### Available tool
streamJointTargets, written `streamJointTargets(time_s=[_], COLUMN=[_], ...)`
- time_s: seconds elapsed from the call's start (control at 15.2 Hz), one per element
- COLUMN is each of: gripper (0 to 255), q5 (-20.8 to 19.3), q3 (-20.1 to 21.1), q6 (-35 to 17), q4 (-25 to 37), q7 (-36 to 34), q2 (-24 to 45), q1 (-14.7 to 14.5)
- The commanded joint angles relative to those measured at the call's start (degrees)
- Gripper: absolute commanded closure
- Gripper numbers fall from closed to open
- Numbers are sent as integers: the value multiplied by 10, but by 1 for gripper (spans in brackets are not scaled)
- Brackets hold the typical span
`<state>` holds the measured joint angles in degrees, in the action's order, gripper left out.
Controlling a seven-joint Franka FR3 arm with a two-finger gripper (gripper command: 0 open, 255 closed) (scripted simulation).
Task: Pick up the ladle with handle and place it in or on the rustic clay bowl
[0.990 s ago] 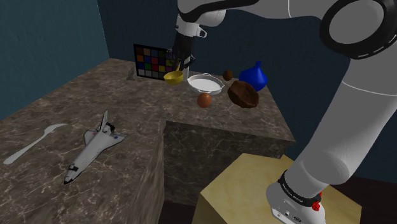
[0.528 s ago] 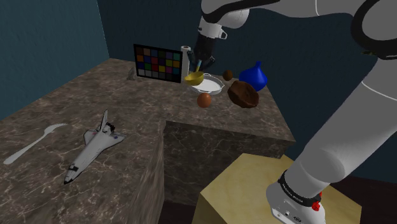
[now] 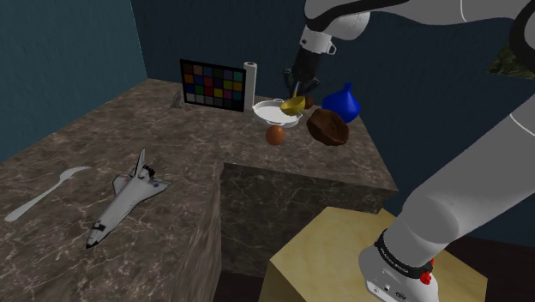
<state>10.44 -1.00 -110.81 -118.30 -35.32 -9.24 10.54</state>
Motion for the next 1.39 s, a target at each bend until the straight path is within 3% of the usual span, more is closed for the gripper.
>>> streamJointTargets(time_s=[0.0,0.66,1.32], gripper=[255,255,255], q5=[-3,-30,-23], q3=[-16,-98,-100], q6=[7,39,-37], q4=[-16,-54,-116], q7=[26,151,166], q2=[-18,-68,-52], q1=[12,70,69])
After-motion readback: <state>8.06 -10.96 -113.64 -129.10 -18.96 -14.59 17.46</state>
